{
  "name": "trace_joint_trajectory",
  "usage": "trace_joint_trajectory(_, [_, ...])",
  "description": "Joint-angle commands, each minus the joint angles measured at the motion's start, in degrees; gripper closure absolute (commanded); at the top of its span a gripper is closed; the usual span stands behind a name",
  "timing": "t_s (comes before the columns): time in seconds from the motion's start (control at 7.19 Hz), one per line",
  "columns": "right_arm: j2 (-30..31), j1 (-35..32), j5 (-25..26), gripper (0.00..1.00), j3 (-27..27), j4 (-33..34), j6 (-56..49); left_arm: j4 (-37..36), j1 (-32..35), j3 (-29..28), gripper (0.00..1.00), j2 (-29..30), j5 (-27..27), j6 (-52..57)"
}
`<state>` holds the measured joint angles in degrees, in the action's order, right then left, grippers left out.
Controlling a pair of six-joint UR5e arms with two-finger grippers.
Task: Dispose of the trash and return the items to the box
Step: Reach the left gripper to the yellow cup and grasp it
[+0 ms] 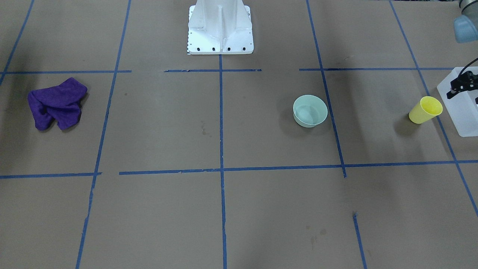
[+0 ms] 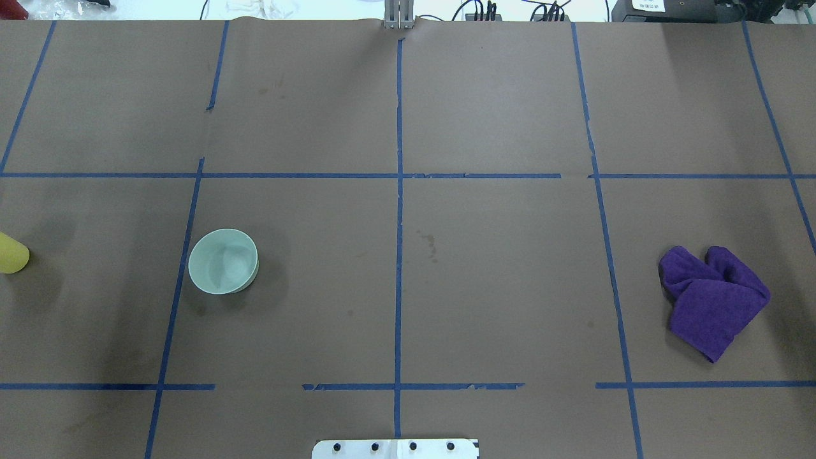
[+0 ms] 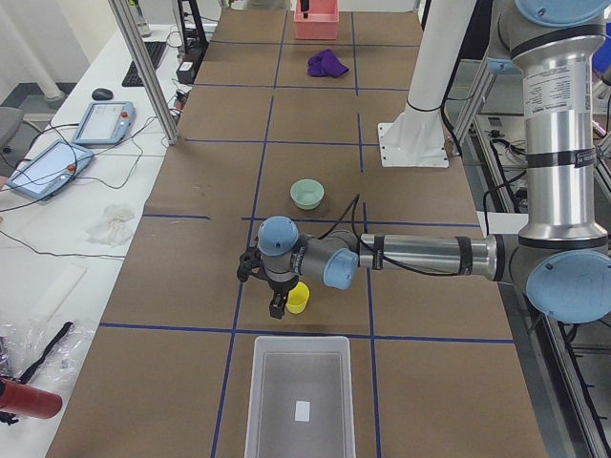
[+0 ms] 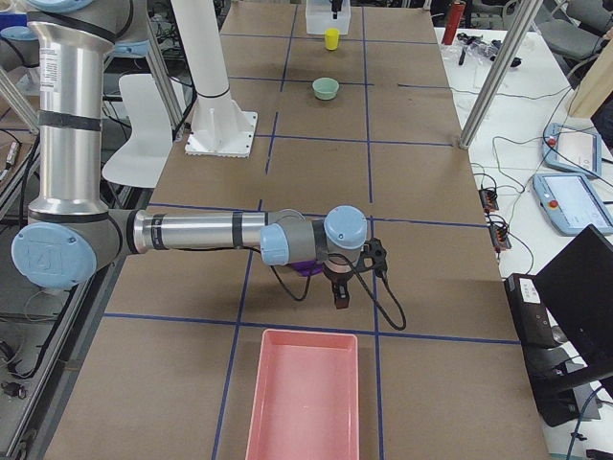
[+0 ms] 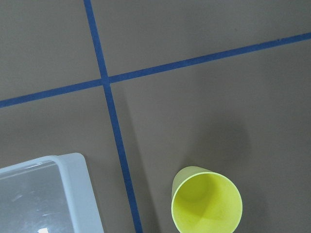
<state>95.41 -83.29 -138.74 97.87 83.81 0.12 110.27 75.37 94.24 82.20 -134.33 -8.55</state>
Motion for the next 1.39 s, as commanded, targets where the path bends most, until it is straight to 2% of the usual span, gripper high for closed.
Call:
trace_joint_trajectory(0.0, [0.04, 0.32, -0.12, 0.0, -0.58, -0.22, 0.32, 6.01, -2.07, -4.24, 0.0, -0.02, 1.0, -1.82])
trace_joint_trajectory(0.56, [0.04, 0.41, -2.41, 0.0, -2.34, -0.14, 0.23, 6.1, -6.11, -6.17, 0.0, 0.41, 0.91, -1.82])
trace_joint_trajectory(0.7, [0.04, 0.41, -2.67, 0.0, -2.51, -0.13, 0.23, 6.1, -7.6, -6.26, 0.08, 0.5, 0.91, -1.82])
trace_joint_trajectory(0.83, [0.04, 0.41, -2.85, 0.0, -2.51, -0.13, 0.23, 6.28, -8.48, -6.7, 0.36, 0.77, 0.91, -1.82])
trace_joint_trajectory(0.97, [0.04, 0.41, -2.85, 0.0, -2.51, -0.13, 0.23, 6.19, -8.84, -6.88, 0.74, 0.94, 0.99, -1.82])
trace_joint_trajectory(1.11, [0.04, 0.41, -2.85, 0.0, -2.51, -0.13, 0.32, 6.02, -9.36, -6.88, 1.0, 1.38, 1.0, -1.82])
trace_joint_trajectory(1.25, [0.04, 0.41, -2.85, 0.0, -2.51, -0.13, 0.32, 6.01, -9.28, -6.36, 1.0, 1.38, 1.0, -2.0])
